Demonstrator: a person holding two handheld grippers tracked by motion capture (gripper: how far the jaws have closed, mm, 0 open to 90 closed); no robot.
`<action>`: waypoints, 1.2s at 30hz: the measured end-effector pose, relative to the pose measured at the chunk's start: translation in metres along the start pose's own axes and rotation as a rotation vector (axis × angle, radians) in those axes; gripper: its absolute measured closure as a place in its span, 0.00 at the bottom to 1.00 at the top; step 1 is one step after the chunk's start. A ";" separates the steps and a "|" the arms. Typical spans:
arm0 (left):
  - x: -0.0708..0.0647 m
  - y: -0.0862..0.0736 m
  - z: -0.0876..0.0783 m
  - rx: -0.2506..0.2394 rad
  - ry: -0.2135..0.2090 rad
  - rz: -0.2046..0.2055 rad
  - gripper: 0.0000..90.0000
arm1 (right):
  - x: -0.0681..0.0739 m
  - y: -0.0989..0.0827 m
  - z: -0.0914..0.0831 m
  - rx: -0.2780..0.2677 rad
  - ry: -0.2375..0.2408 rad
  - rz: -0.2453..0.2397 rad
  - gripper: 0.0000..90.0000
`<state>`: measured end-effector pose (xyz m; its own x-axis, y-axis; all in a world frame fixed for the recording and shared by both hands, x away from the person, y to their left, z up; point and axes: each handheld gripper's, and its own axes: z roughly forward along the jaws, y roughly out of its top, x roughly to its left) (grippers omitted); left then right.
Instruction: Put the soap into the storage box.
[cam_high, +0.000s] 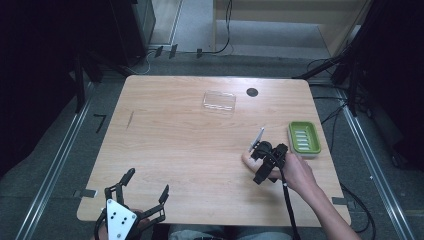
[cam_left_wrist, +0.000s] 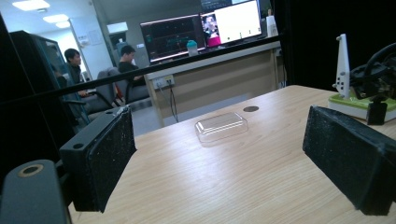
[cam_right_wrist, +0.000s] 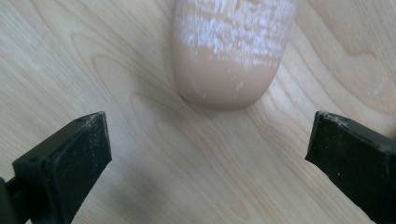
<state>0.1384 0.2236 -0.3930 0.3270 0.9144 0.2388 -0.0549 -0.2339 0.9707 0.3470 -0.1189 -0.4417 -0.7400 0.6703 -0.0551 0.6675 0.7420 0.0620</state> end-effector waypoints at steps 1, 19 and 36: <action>0.000 0.000 0.000 0.000 0.000 0.000 0.11 | 0.000 0.002 0.000 0.003 0.000 -0.001 0.00; 0.000 0.000 0.000 -0.002 0.000 0.000 0.11 | -0.009 0.034 0.010 0.008 0.042 0.029 0.00; 0.000 0.000 0.000 -0.001 -0.001 0.002 0.11 | -0.019 0.048 0.023 0.030 0.081 0.073 0.00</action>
<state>0.1383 0.2239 -0.3932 0.3283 0.9134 0.2406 -0.0568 -0.2351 0.9703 0.3952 -0.0964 -0.4608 -0.6931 0.7202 0.0292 0.7208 0.6924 0.0325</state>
